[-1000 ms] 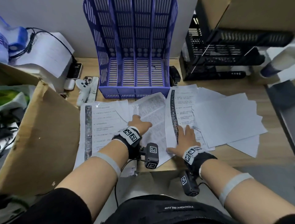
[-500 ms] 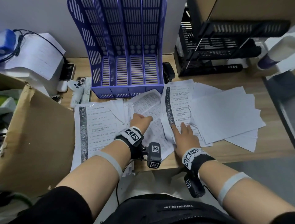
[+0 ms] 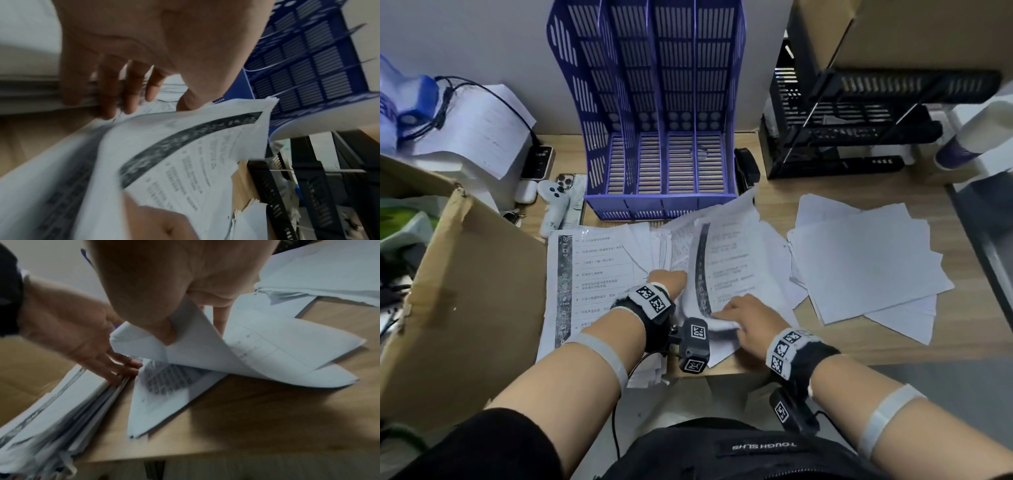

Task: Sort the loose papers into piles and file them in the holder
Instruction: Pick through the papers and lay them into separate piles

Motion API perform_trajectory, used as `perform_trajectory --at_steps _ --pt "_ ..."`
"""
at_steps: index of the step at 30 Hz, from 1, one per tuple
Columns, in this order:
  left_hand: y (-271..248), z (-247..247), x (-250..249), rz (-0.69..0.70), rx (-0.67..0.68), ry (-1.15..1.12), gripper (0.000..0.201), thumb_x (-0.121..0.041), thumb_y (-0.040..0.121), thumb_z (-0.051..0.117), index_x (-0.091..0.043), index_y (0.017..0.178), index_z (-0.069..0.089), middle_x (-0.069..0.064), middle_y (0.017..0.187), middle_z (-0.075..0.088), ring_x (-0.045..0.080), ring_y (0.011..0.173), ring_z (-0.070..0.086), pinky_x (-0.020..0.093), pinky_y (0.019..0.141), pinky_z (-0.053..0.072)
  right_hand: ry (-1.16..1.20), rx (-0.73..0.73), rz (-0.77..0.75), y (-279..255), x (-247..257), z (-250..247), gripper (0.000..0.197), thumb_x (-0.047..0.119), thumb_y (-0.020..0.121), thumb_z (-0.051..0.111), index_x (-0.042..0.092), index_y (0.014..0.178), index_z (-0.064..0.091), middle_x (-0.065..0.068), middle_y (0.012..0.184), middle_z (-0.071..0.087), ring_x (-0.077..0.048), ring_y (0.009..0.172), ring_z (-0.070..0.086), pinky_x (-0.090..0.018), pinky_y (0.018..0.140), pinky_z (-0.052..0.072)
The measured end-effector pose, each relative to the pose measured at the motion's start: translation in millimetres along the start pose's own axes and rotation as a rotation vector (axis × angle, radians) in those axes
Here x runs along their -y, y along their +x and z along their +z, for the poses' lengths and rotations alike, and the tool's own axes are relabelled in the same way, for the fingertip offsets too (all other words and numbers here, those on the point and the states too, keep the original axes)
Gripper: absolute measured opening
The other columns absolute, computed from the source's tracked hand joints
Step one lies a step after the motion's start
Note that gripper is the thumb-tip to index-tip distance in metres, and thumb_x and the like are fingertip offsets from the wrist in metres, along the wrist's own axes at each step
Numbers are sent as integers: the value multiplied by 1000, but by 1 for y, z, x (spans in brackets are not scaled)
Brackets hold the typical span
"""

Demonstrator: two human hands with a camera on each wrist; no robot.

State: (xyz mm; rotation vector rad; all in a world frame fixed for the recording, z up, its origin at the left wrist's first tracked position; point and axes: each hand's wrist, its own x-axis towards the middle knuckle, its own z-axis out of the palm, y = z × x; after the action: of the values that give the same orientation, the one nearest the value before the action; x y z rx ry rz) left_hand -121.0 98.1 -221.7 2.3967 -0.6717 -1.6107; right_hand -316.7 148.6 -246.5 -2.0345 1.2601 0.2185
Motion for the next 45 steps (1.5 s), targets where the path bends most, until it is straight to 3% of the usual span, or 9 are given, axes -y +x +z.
perform_trajectory --at_steps 3,7,12,18,23,30,36,42,45 --pt "1 0 -4 14 2 57 74 -57 94 42 4 137 46 24 127 60 36 107 63 37 86 49 -80 14 -25 1 -3 6 45 38 83 56 45 127 59 1 122 54 -22 117 44 -33 94 39" --pt "2 4 -5 47 26 95 112 -86 75 41 1 147 35 23 136 54 36 112 59 30 76 43 61 24 75 4 -2 -9 72 83 71 36 41 122 62 3 140 47 -18 131 40 -41 110 32" --pt "0 5 1 37 -22 48 129 -97 58 41 -2 145 35 16 113 60 31 94 66 37 81 55 177 -193 432 25 -45 -36 59 45 91 51 27 145 37 -7 159 20 -26 147 19 -47 118 23" --pt "-2 9 1 41 -71 -50 112 -76 71 62 5 143 33 8 79 60 17 62 59 25 49 44 7 -95 472 34 -55 -44 71 43 89 51 21 150 22 -10 159 21 -31 144 22 -47 114 31" --pt "8 11 -1 -8 -84 -82 74 -45 82 72 8 128 48 13 88 63 26 72 60 30 61 45 123 -177 408 29 -59 -48 59 38 88 53 24 142 36 -4 135 56 -26 130 43 -42 105 42" --pt "11 30 3 34 -119 -109 68 -36 79 77 2 131 53 17 127 63 34 116 61 35 91 49 19 -134 454 45 -89 -67 67 42 78 58 17 136 35 -11 137 45 -35 128 40 -44 105 35" --pt "6 46 1 84 -177 -12 91 -67 53 64 -14 127 59 15 128 62 34 113 60 40 96 51 125 -210 460 46 -94 -68 52 32 81 60 16 128 45 -3 113 58 -25 108 57 -33 85 46" --pt "4 48 -2 119 -269 -314 56 -23 74 82 -7 112 45 17 102 62 32 94 62 30 77 46 151 -219 433 47 -93 -69 46 40 73 59 23 115 56 -6 108 57 -29 103 53 -39 91 46" --pt "6 45 -1 120 -216 -288 72 -24 77 81 -1 133 42 13 121 58 27 111 58 28 85 42 265 -223 454 44 -93 -68 49 31 75 66 18 119 49 -5 110 55 -25 94 58 -32 78 49"
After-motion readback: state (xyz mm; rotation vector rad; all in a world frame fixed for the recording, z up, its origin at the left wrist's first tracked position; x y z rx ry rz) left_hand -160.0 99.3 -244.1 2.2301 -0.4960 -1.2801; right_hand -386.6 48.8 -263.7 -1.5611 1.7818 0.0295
